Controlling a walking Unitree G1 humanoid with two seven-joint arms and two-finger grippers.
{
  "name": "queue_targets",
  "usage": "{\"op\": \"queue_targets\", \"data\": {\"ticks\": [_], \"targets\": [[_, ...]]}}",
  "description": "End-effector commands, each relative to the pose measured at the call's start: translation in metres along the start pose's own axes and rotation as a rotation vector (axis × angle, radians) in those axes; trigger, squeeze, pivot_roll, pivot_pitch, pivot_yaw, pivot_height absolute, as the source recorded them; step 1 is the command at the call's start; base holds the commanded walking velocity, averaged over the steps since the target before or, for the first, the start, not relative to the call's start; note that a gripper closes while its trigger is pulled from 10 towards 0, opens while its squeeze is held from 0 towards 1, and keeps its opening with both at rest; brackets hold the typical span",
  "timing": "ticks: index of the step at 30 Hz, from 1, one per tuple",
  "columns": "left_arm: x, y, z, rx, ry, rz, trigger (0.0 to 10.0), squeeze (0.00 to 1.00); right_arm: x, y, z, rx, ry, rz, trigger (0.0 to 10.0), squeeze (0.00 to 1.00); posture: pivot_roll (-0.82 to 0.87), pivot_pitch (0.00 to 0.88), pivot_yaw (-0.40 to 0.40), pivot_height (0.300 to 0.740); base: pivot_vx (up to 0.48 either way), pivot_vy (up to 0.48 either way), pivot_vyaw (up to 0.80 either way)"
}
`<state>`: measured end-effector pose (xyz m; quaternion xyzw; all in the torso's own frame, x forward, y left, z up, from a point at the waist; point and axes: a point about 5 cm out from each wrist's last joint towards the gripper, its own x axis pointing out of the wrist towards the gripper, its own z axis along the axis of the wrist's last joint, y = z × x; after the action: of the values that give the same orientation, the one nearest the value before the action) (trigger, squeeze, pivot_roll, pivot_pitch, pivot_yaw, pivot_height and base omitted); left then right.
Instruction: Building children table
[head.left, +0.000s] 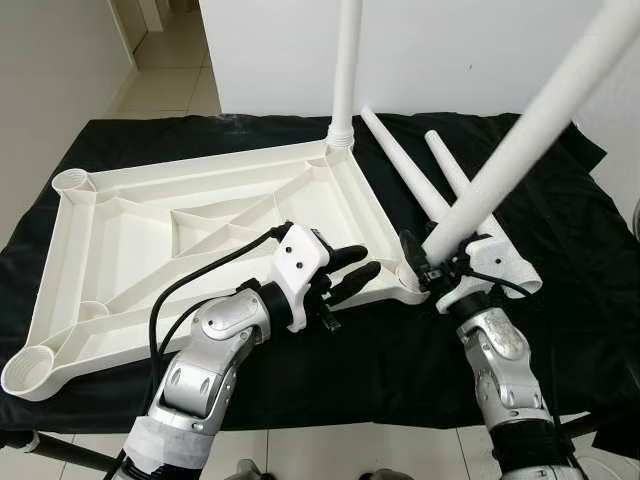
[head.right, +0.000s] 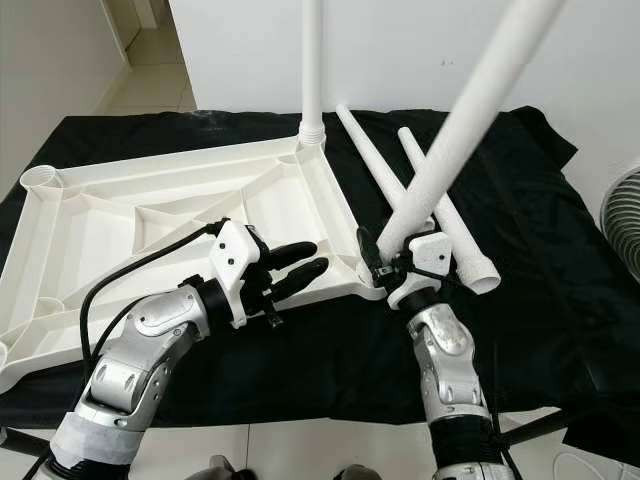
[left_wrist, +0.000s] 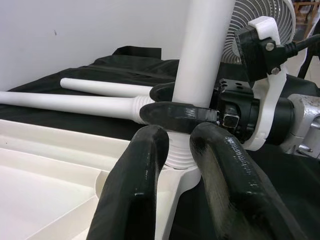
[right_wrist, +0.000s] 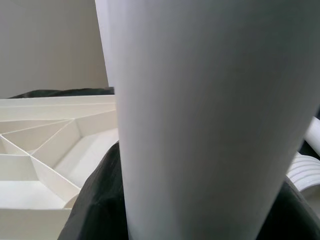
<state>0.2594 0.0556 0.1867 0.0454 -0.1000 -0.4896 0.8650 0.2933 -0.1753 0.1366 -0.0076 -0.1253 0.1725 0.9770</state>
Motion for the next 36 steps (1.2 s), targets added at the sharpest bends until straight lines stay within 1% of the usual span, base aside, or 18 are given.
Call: {"op": "queue_targets", "data": {"ticks": [1, 5, 9, 10, 12, 13, 15, 17, 18, 20, 25, 27, 28, 29, 30, 31, 34, 36], "targets": [[0.001, 0.001, 0.001, 0.011, -0.002, 0.042, 10.0, 0.0, -0.014, 0.001, -0.03, 0.065, 0.141, -0.034, 10.0, 0.0, -0.12, 0.048, 0.051, 0.74, 0.0, 0.0, 0.0], [0.002, 0.002, 0.002, 0.011, -0.003, 0.041, 10.0, 0.0, -0.014, 0.001, -0.032, 0.075, 0.147, -0.04, 10.0, 0.0, -0.12, 0.048, 0.051, 0.74, 0.0, 0.0, 0.0], [0.001, 0.002, 0.002, 0.013, -0.003, 0.041, 10.0, 0.0, -0.011, 0.002, -0.031, 0.049, 0.157, -0.027, 10.0, 0.0, -0.12, 0.047, 0.051, 0.74, 0.0, 0.0, 0.0], [0.001, 0.002, 0.002, 0.012, -0.002, 0.042, 10.0, 0.0, -0.007, 0.002, -0.03, 0.024, 0.179, -0.013, 10.0, 0.0, -0.12, 0.047, 0.051, 0.74, 0.0, 0.0, 0.0], [0.001, 0.002, 0.002, 0.012, -0.002, 0.042, 10.0, 0.0, -0.006, 0.002, -0.03, 0.018, 0.184, -0.01, 10.0, 0.0, -0.12, 0.047, 0.051, 0.74, 0.0, 0.0, 0.0], [0.001, 0.001, 0.002, 0.011, -0.001, 0.04, 10.0, 0.0, -0.002, 0.002, -0.03, -0.033, 0.229, 0.012, 10.0, 0.0, -0.12, 0.049, 0.052, 0.74, 0.0, 0.0, 0.0], [0.001, 0.001, 0.002, 0.012, -0.002, 0.039, 10.0, 0.0, 0.002, 0.002, -0.03, -0.055, 0.278, 0.031, 10.0, 0.0, -0.12, 0.049, 0.052, 0.74, 0.0, 0.0, 0.0], [0.001, 0.001, 0.002, 0.011, -0.002, 0.04, 10.0, 0.0, 0.005, 0.003, -0.028, -0.067, 0.29, 0.058, 10.0, 0.0, -0.12, 0.05, 0.051, 0.74, 0.0, 0.0, 0.0], [0.001, 0.001, 0.002, 0.011, -0.002, 0.04, 10.0, 0.0, 0.005, 0.003, -0.028, -0.067, 0.29, 0.058, 10.0, 0.0, -0.12, 0.05, 0.051, 0.74, 0.0, 0.0, 0.0], [0.001, 0.001, 0.002, 0.012, -0.001, 0.041, 10.0, 0.0, 0.01, 0.005, -0.023, -0.094, 0.276, 0.102, 10.0, 0.0, -0.12, 0.05, 0.048, 0.74, 0.0, 0.0, 0.0], [0.001, 0.001, 0.002, 0.013, -0.001, 0.044, 10.0, 0.0, 0.013, 0.007, -0.02, -0.119, 0.288, 0.16, 10.0, 0.0, -0.12, 0.05, 0.048, 0.74, 0.0, 0.0, 0.0], [0.0, 0.002, 0.002, 0.014, -0.001, 0.047, 10.0, 0.0, 0.014, 0.008, -0.017, -0.15, 0.286, 0.195, 10.0, 0.0, -0.11, 0.051, 0.047, 0.74, 0.0, 0.0, 0.0], [0.0, 0.002, 0.002, 0.014, -0.001, 0.048, 10.0, 0.0, 0.014, 0.01, -0.014, -0.163, 0.262, 0.211, 10.0, 0.0, -0.11, 0.051, 0.047, 0.74, 0.0, 0.0, 0.0], [0.0, 0.002, 0.002, 0.014, -0.001, 0.049, 10.0, 0.0, 0.014, 0.011, -0.011, -0.176, 0.235, 0.227, 10.0, 0.0, -0.11, 0.051, 0.047, 0.74, 0.0, 0.0, 0.0], [0.0, 0.002, 0.002, 0.015, -0.001, 0.05, 10.0, 0.0, 0.013, 0.013, -0.01, -0.208, 0.214, 0.243, 10.0, 0.0, -0.11, 0.056, 0.046, 0.74, 0.0, 0.0, 0.0], [0.0, 0.002, 0.002, 0.015, -0.001, 0.05, 10.0, 0.0, 0.013, 0.013, -0.01, -0.208, 0.214, 0.243, 10.0, 0.0, -0.11, 0.056, 0.046, 0.74, 0.0, 0.0, 0.0], [0.0, 0.002, 0.002, 0.015, -0.001, 0.053, 10.0, 0.0, 0.006, 0.018, -0.01, -0.257, 0.178, 0.286, 10.0, 0.0, -0.11, 0.061, 0.044, 0.74, 0.0, 0.0, 0.0], [0.0, 0.002, 0.002, 0.014, -0.001, 0.054, 10.0, 0.0, 0.005, 0.019, -0.01, -0.263, 0.171, 0.291, 10.0, 0.0, -0.11, 0.061, 0.044, 0.74, 0.0, 0.0, 0.0]]}}
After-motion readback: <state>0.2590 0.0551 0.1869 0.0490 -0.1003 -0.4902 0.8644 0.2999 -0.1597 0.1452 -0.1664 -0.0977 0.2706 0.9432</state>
